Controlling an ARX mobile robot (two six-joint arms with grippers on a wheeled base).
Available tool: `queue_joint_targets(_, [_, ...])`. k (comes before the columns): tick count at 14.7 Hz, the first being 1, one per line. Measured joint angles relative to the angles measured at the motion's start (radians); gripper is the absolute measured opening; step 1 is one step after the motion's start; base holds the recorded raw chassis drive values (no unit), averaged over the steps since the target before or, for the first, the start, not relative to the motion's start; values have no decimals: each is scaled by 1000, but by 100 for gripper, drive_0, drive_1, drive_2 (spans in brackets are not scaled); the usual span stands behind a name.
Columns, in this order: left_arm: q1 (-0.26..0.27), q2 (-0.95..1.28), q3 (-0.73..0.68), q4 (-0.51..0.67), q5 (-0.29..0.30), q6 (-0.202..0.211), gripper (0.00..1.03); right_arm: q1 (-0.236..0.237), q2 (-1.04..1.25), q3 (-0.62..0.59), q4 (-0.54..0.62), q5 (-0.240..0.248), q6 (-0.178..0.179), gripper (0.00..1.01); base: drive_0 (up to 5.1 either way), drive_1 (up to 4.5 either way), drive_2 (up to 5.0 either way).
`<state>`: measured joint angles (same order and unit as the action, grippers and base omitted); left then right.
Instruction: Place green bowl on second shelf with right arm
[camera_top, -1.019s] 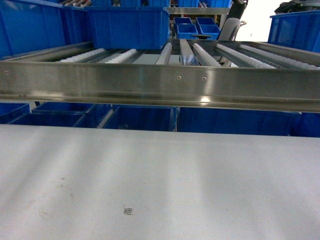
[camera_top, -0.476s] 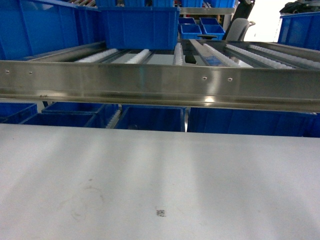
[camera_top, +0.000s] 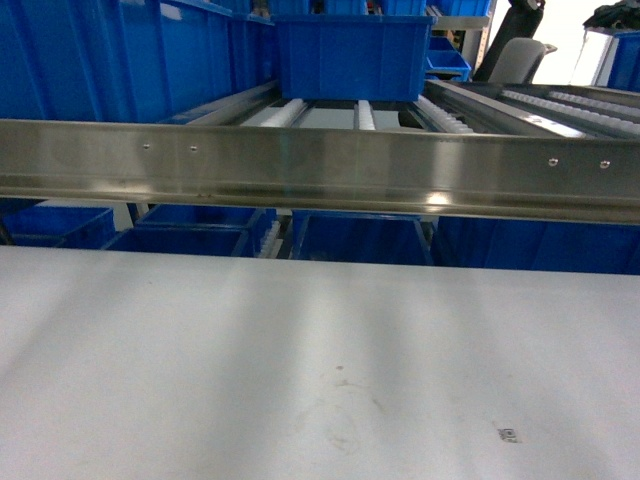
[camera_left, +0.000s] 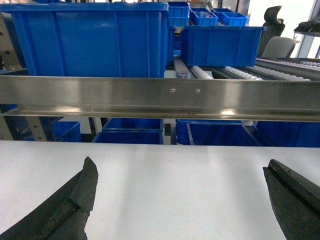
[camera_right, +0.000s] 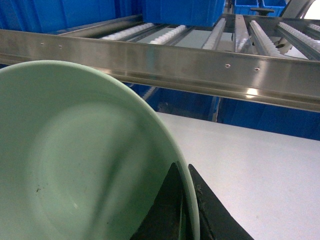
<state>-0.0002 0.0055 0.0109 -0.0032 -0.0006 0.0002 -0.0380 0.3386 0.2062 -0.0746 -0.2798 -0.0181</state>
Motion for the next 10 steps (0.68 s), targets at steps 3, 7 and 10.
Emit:
queue_joint_targets(3, [0, 0, 0, -2, 0, 0, 98, 0, 0, 0, 0, 0, 0, 2, -495, 246, 246])
queue_joint_targets(7, [0, 0, 0, -2, 0, 0, 98, 0, 0, 0, -2, 0, 0, 2, -495, 246, 246])
queue_joint_targets(10, [0, 0, 0, -1, 0, 0, 98, 0, 0, 0, -2, 0, 0, 2, -495, 246, 246])
